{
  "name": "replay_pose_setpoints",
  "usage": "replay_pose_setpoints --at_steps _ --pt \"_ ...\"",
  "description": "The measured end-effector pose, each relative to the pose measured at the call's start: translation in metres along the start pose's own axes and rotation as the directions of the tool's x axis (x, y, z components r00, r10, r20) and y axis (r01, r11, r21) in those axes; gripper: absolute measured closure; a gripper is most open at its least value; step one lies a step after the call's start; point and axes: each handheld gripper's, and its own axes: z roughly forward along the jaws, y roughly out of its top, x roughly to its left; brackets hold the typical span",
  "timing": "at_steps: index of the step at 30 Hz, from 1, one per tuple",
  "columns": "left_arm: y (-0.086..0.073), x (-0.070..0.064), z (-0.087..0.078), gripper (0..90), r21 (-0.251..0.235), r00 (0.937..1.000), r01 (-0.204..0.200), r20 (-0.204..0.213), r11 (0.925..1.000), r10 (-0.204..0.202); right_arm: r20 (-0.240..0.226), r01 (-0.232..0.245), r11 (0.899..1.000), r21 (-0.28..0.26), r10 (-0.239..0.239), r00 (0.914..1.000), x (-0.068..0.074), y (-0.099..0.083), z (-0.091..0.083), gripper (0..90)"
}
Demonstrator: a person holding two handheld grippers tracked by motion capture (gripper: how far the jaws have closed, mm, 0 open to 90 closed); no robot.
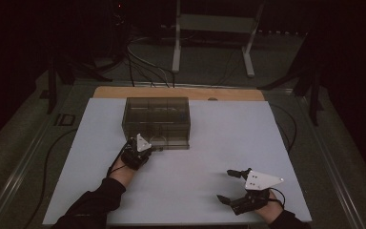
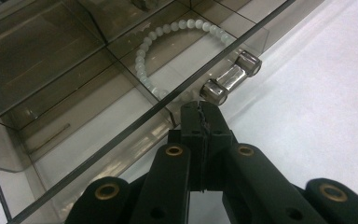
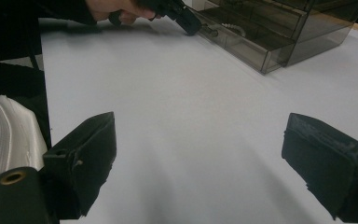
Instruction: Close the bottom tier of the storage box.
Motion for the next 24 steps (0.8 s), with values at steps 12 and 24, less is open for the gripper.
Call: replay_pose_setpoints --at_steps 12,24 --pt "0.0029 0.0034 0.0036 89.9 0.0 0.9999 0.001 -0.013 1.0 -0.001 0.001 0.0 1.0 0.002 0.0 1.0 0.0 -0.0001 0.0 9.9" --pt "0.0072 0.0079 0.0069 89.9 -0.009 0.9998 0.004 -0.021 0.9999 -0.005 0.001 -0.001 1.0 0.003 0.001 1.0 0.0 -0.0002 0.0001 9.8"
